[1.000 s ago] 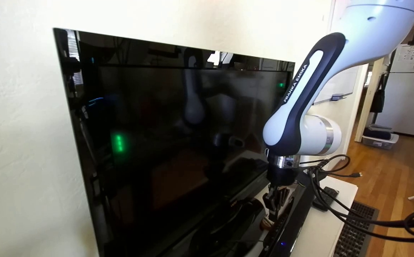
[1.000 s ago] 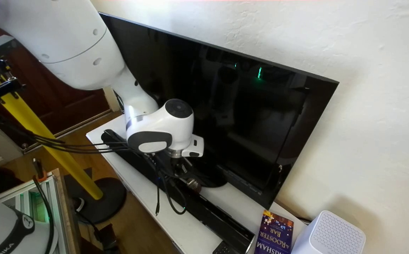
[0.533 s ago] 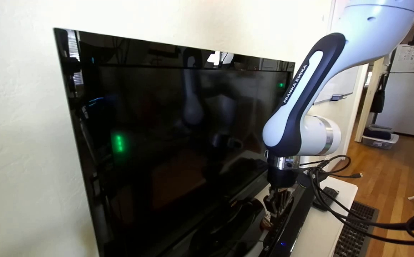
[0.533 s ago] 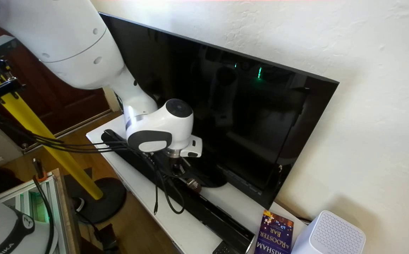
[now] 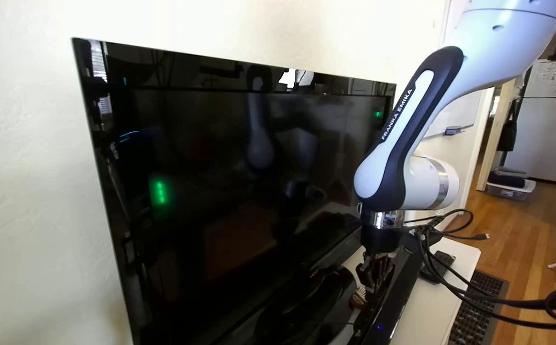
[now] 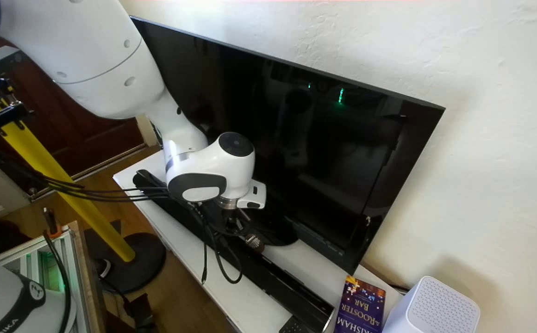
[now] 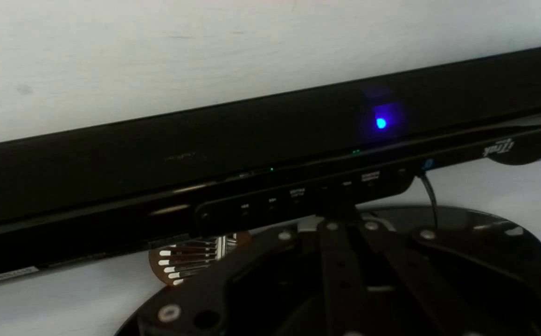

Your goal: Press a button on the black speaker.

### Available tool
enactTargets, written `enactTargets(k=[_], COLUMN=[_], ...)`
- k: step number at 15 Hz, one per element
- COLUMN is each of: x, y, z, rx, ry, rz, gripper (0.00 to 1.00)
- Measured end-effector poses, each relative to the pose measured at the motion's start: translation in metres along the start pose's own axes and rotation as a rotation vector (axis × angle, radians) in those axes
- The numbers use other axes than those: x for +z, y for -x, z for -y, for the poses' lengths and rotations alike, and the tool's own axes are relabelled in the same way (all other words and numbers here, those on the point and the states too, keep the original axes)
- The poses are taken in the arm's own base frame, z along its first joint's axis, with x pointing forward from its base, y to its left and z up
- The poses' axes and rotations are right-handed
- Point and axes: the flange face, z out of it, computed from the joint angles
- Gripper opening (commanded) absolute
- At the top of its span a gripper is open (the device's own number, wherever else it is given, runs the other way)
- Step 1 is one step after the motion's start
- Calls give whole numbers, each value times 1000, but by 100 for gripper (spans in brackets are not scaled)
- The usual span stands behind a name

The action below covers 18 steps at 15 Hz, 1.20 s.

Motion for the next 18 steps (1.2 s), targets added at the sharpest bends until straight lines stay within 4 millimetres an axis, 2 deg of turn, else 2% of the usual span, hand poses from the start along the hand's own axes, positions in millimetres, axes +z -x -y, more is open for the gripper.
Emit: enactTargets(k=[6, 10, 11, 12, 15, 18], x=[0, -3, -5, -9, -28, -63], y=[-1, -5, -6, -7, -9, -5], z=[2, 13, 14, 15, 15, 18], rx=[-4, -25, -28, -29, -10, 3], ry=[-1, -6, -5, -2, -6, -22], rz=[-2, -9, -14, -20, -31, -17], gripper=[0, 0, 18, 28, 47, 68])
